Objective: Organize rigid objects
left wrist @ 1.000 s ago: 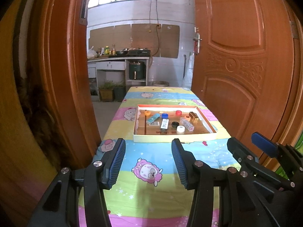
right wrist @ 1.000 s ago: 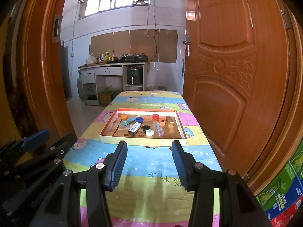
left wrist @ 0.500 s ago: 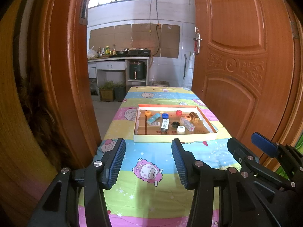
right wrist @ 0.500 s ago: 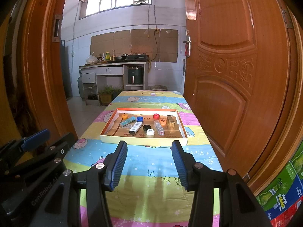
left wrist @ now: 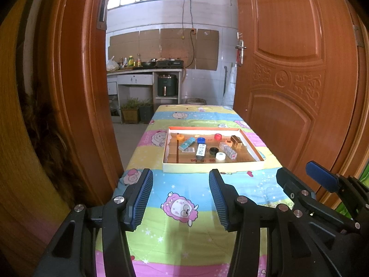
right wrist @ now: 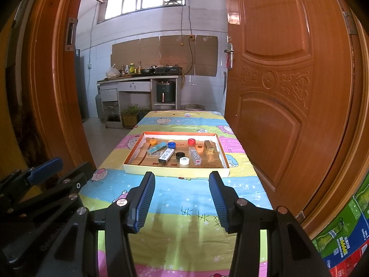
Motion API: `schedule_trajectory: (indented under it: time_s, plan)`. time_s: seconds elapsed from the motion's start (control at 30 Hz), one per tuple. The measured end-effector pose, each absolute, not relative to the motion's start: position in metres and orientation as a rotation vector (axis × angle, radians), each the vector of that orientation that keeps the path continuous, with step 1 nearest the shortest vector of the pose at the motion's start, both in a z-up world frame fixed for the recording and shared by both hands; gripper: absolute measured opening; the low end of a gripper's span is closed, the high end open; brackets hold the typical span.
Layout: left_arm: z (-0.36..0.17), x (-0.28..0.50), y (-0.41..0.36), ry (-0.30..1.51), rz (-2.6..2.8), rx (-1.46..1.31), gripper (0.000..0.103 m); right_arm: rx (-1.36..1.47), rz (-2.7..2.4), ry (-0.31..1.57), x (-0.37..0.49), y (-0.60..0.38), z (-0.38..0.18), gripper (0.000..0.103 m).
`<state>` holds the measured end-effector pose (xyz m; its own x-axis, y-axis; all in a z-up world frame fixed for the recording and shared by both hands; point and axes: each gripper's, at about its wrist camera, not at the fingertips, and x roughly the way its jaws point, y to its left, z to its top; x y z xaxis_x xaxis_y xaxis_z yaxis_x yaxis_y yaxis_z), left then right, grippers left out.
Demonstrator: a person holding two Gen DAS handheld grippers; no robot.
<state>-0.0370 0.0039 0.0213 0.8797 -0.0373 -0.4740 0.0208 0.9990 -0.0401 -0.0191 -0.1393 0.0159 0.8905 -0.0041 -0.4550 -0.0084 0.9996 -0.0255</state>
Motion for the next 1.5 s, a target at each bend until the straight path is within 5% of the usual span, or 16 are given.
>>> schedule_trajectory:
  time_s: [1.5]
  plan:
    - [0.0161,-0.0389,0.0067,0.499,-0.031,-0.032,0.052,-0.022,0.01,0.479,-0.0221,-0.1347,0.0136,0.048]
